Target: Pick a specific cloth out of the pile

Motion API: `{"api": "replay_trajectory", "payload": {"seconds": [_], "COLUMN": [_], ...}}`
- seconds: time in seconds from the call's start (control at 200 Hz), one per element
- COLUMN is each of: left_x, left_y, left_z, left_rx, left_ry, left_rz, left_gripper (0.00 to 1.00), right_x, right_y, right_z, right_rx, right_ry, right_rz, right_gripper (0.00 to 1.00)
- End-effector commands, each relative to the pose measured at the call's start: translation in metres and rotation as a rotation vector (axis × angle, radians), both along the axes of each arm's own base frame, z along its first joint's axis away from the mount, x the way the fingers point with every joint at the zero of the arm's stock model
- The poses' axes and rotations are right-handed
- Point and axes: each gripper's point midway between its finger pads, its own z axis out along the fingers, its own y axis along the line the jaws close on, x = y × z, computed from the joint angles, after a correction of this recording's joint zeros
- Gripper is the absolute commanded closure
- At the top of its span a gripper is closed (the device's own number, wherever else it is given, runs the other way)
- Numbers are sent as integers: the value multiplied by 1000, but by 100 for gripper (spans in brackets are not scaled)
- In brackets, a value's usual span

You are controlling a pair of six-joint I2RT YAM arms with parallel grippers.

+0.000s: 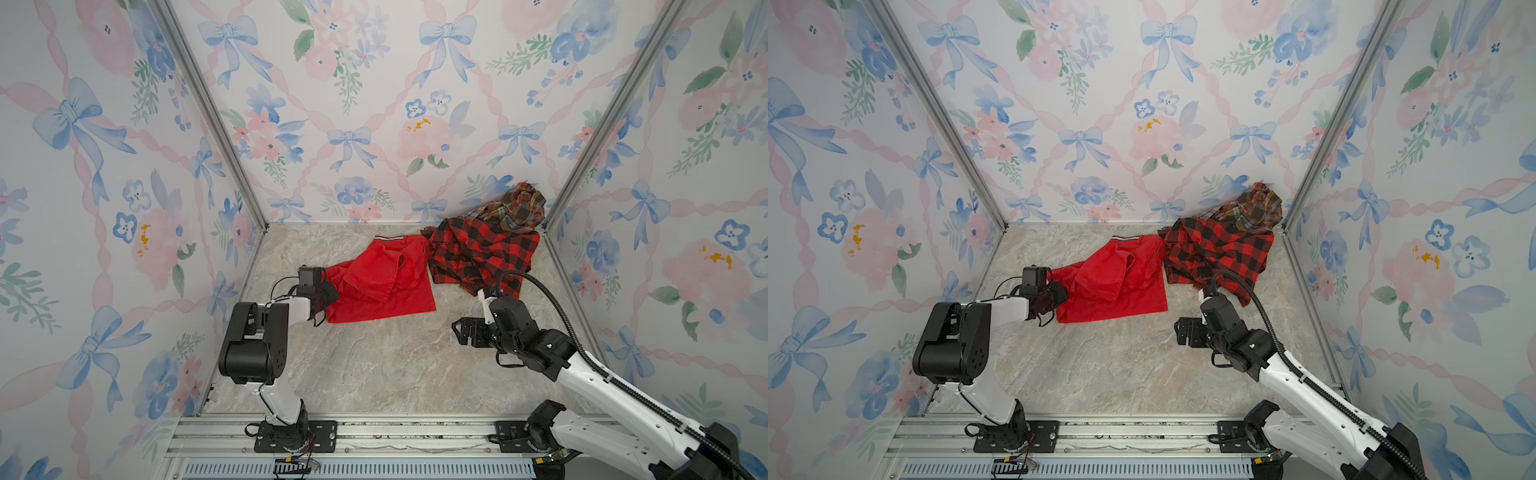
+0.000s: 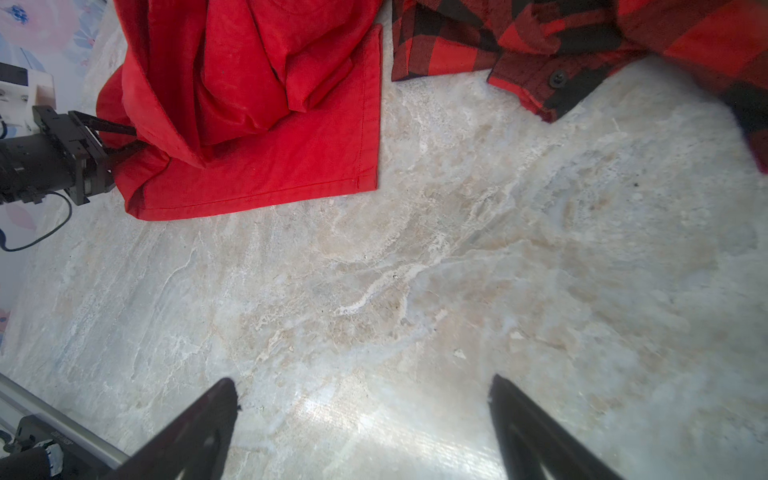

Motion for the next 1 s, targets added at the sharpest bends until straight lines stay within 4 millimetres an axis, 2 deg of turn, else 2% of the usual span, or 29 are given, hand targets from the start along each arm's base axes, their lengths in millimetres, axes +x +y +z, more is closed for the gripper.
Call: {"api": "replay_trajectory", "payload": {"seconds": [0.0,0.105,0.175,0.245,0.34,0.4,0.435,0.48,0.555,0.625,0.725,0.87,0.995], "left_x": [-10,-27,-38,-49,-67,-76,-74,-68,-55,-39,-17,10,23], "left_y": [45,85,113,131,158,168,167,162,141,112,69,10,-32], "left_z": [-2,16,45,73,122,151,161,171,188,204,212,204,187], "left_rx": [179,265,426,535,744,861,882,912,1009,1078,1135,1276,1546], "left_ry": [47,62,70,59,46,46,35,27,18,-10,-42,-16,112], "left_rz": [112,231,306,356,453,498,486,458,403,331,221,37,-104], "left_gripper": [100,100,100,100,100,100,100,100,100,100,100,100,100], "right_x": [-1,-2,0,2,6,8,10,10,10,8,4,-2,-4], "right_y": [-5,-10,-10,-6,1,5,7,10,13,12,9,-2,-10], "right_z": [17,20,22,24,24,25,24,23,22,21,21,19,18], "right_rx": [-8,-15,-11,-6,-2,9,14,19,20,18,18,9,3], "right_ry": [-20,-35,-39,-39,-35,-35,-34,-32,-29,-27,-29,-33,-35], "right_rz": [-25,-38,-38,-29,-15,-6,-3,4,9,12,4,-19,-30], "right_gripper": [3,3,3,3,3,3,3,3,3,3,3,3,3]}}
